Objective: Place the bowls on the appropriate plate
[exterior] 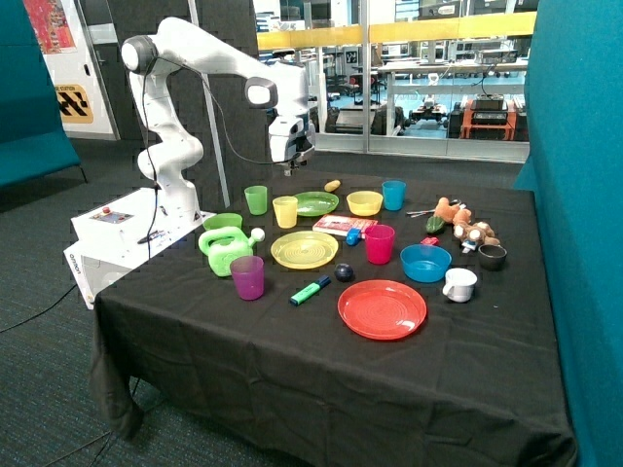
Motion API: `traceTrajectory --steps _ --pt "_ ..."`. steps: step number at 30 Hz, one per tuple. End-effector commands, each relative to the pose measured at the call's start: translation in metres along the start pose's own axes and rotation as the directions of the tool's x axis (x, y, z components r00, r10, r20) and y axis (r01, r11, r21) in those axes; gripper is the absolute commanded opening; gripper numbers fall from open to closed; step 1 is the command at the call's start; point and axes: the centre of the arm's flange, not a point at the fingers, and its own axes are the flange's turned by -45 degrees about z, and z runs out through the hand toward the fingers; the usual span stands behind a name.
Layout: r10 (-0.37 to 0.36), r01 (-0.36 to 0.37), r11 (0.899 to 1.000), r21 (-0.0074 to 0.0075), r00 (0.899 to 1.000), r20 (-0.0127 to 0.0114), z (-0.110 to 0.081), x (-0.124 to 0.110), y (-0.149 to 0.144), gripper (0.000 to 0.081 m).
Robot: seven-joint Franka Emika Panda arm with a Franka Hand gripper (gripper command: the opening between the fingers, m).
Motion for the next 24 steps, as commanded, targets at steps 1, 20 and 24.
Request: traceTrajectory --steps 1,20,24 --pt "-0.226 0.226 0.974 -0.0006 0.974 0.0015 -0.001 0.0 0.0 0.0808" --pt "-0.223 0.223 0.975 -0.0006 0.975 0.0015 0.004 -0.024 0.0 0.023" --pt "-0.186 0.186 0.982 -0.0007 0.982 0.0015 0.007 -0.042 0.015 0.0232"
